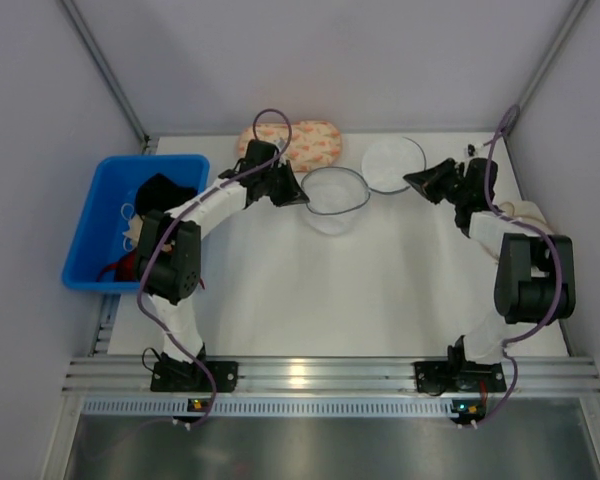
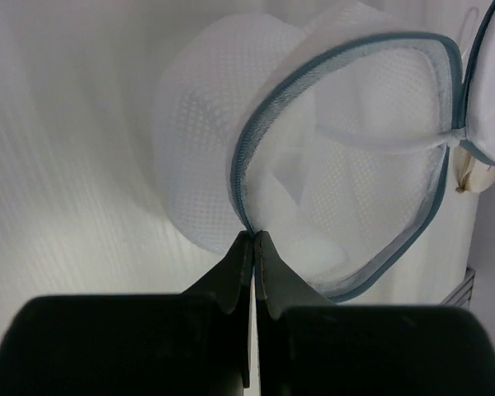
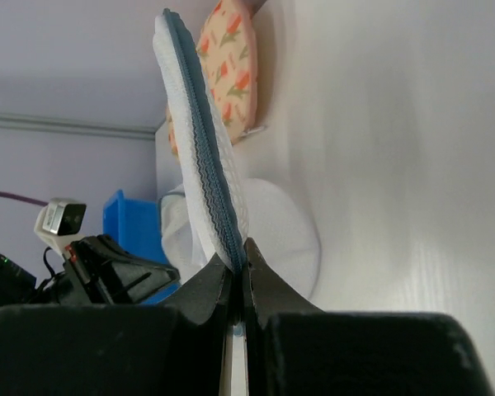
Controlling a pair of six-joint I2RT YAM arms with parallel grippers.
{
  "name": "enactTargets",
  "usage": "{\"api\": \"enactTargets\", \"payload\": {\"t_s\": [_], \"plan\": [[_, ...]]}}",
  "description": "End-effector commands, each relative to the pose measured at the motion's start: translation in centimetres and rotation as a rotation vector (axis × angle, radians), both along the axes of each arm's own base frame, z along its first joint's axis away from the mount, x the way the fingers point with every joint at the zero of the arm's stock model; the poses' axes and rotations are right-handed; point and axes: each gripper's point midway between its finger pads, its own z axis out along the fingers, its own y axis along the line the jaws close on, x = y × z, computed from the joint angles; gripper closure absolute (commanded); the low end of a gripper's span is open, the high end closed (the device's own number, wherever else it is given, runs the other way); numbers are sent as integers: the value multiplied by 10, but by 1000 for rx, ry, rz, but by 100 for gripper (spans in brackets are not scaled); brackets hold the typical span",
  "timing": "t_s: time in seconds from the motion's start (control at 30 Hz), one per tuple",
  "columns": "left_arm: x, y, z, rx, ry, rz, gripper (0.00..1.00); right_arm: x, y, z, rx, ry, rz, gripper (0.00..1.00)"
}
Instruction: Place the bra in the laundry bag and zip it closed
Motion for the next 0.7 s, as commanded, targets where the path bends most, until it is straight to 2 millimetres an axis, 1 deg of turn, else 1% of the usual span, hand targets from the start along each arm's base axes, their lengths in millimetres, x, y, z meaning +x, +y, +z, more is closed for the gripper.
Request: {"api": "enactTargets", "payload": {"t_s": [0.0,0.03,0.07,0.13,0.17,0.2,0.23,0.27,0.3,0.37,0.4,0.43,0.47,0.5,0.53,0.57,0.6,0.63,0.67], "plan": [[15,3,2,53,-96,-92,100,11,-19,-6,3,-65,-25,100],[13,2,0,52,-89,-108,100,10,-19,-12,4,-58,-18,100],[11,2,-7,57,-75,-118,100,7,-18,-23,4,-41,-12,100],[7,6,-16,80,-64,-127,100,2,-15,-35,17,-16,-6,100],[6,8,-23,93,-56,-136,100,-1,-15,-49,17,15,-7,100],[5,9,-27,103,-49,-138,100,-2,-15,-51,17,15,-7,99],[3,11,-33,109,-36,-138,100,-3,-16,-59,20,34,-11,97],[2,13,-36,116,-33,-141,100,-5,-15,-65,26,48,-10,84],[2,12,-37,117,-33,-143,100,-6,-14,-65,30,50,-1,75],[3,13,-35,119,-39,-143,100,-6,-13,-66,37,59,3,62],[3,13,-33,118,-44,-145,100,-8,-13,-69,39,79,7,59],[3,13,-31,115,-50,-147,100,-10,-12,-67,40,82,10,54],[4,13,-28,114,-60,-151,95,-10,-12,-64,42,82,11,47],[3,12,-25,111,-65,-159,90,-12,-12,-61,43,81,19,45],[5,12,-20,109,-79,-162,80,-14,-13,-61,46,96,20,43],[6,12,-10,109,-106,-171,68,-16,-14,-53,40,79,24,39],[6,12,3,108,-133,-174,62,-21,-17,-48,36,84,21,36],[7,12,4,112,-139,-177,57,-23,-19,-44,28,83,19,34],[6,14,18,112,-175,-181,51,-26,-22,-41,6,72,24,26]]}}
